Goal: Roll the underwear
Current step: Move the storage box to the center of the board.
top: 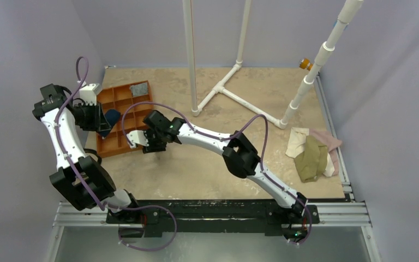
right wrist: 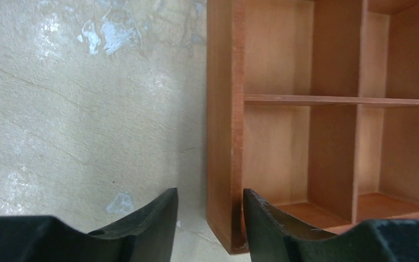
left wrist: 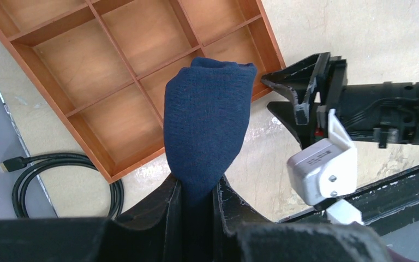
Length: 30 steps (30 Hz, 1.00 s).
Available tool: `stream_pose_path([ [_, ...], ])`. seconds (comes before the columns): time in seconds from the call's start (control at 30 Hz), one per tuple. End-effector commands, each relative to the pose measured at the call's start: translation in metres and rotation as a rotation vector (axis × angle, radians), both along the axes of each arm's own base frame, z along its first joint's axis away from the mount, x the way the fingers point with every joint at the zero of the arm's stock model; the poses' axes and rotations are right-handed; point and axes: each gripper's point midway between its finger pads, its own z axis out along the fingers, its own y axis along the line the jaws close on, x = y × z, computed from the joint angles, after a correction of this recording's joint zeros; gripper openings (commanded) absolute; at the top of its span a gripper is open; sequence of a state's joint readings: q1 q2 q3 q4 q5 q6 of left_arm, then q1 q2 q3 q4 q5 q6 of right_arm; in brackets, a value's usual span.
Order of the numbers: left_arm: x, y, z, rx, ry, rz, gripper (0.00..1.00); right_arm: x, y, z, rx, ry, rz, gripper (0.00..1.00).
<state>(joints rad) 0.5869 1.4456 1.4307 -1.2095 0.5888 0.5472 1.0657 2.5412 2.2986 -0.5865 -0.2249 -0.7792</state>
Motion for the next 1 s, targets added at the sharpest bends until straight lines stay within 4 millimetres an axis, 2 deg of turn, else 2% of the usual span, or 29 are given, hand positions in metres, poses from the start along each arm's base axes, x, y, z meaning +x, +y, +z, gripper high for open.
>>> stream_pose_path([
  [0.0, 0.006, 0.000, 0.016, 0.000, -0.051, -0.030, 0.00, 0.003, 0.002, -0.009, -0.013, -0.039, 0.018, 0.44],
  [0.1, 0.006, 0.001, 0.017, 0.000, -0.052, -0.035, 0.00, 0.001, -0.003, -0.015, -0.032, -0.030, 0.016, 0.34],
  [0.2, 0.007, 0.001, 0.018, 0.003, -0.056, -0.047, 0.00, -0.003, -0.011, -0.018, -0.049, -0.013, 0.001, 0.19],
  [0.37, 0.009, -0.005, 0.015, 0.009, -0.087, -0.120, 0.00, -0.015, -0.035, -0.011, -0.066, 0.017, -0.039, 0.07],
  [0.53, 0.013, -0.020, 0.003, 0.039, -0.090, -0.210, 0.00, -0.029, -0.069, -0.010, -0.121, 0.035, -0.071, 0.04],
  [0.67, 0.018, -0.046, -0.008, 0.064, -0.115, -0.295, 0.00, -0.046, -0.094, -0.007, -0.144, 0.074, -0.078, 0.03],
  [0.77, 0.028, -0.065, -0.013, 0.070, -0.149, -0.339, 0.00, -0.058, -0.113, -0.006, -0.155, 0.089, -0.080, 0.03],
  [0.8, 0.033, -0.070, -0.015, 0.074, -0.157, -0.349, 0.00, -0.061, -0.119, 0.001, -0.144, 0.088, -0.084, 0.03],
  [0.97, 0.057, -0.098, -0.019, 0.058, -0.192, -0.410, 0.00, -0.076, -0.136, 0.010, -0.134, 0.115, -0.087, 0.05],
])
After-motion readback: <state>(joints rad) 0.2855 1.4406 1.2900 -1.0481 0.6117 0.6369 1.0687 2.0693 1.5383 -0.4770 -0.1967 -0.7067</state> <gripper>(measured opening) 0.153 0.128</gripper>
